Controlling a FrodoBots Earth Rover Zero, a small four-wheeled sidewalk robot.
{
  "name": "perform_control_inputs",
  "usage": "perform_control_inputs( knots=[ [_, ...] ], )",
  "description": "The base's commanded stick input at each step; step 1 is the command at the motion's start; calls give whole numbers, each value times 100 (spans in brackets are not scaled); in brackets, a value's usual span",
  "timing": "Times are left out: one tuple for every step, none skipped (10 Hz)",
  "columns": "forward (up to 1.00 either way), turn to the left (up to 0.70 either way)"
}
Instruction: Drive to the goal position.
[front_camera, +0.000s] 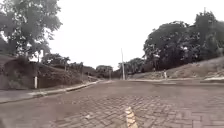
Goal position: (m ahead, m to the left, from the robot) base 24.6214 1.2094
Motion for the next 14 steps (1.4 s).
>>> perform_control_inputs(
  knots=[
    [85, -27],
    [85, -18],
    [85, 0],
    [85, 0],
    [85, 0],
    [85, 0],
    [85, 0],
    [85, 0],
    [85, 0],
    [85, 0],
    [85, 0],
    [85, 0],
    [85, 0],
    [85, 0]
  ],
)
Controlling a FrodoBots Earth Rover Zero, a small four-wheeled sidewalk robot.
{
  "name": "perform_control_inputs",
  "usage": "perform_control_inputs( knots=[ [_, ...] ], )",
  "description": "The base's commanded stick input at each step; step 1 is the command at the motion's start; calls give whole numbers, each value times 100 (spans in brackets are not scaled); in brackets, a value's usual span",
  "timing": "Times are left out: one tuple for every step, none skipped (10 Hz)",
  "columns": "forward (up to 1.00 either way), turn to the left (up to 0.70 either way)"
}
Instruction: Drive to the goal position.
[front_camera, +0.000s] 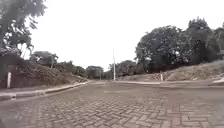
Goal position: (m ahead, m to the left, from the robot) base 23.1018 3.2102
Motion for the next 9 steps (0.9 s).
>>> perform_control_inputs(
  knots=[
    [85, 0],
    [85, 0],
    [85, 0],
    [85, 0],
    [85, 0],
    [85, 0],
    [85, 0],
    [85, 0],
    [85, 0]
  ],
)
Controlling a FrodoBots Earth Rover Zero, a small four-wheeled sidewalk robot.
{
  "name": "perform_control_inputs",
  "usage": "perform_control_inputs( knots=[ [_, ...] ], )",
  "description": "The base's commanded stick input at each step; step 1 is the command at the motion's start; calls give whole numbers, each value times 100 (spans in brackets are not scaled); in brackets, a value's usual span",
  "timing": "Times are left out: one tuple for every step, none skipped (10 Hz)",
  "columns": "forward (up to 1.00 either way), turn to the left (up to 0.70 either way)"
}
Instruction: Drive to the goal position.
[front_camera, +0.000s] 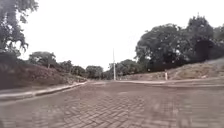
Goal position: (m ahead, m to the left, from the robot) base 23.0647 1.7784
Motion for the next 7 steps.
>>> perform_control_inputs(
  knots=[
    [85, 0],
    [85, 0],
    [85, 0],
    [85, 0],
    [85, 0],
    [85, 0],
    [85, 0]
  ],
)
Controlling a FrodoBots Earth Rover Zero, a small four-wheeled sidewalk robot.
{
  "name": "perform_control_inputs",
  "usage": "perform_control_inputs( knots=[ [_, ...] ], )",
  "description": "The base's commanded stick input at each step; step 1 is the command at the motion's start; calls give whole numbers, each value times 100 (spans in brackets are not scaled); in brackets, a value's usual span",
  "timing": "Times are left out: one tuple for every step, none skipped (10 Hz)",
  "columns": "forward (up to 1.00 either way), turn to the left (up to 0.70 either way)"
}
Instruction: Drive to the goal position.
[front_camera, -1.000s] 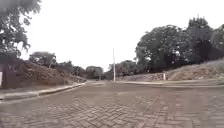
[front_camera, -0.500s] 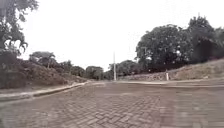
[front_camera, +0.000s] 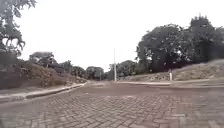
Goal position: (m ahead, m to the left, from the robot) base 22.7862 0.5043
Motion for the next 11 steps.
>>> perform_control_inputs(
  knots=[
    [85, 0],
    [85, 0],
    [85, 0],
    [85, 0],
    [85, 0],
    [85, 0],
    [85, 0],
    [85, 0],
    [85, 0],
    [85, 0],
    [85, 0]
  ],
)
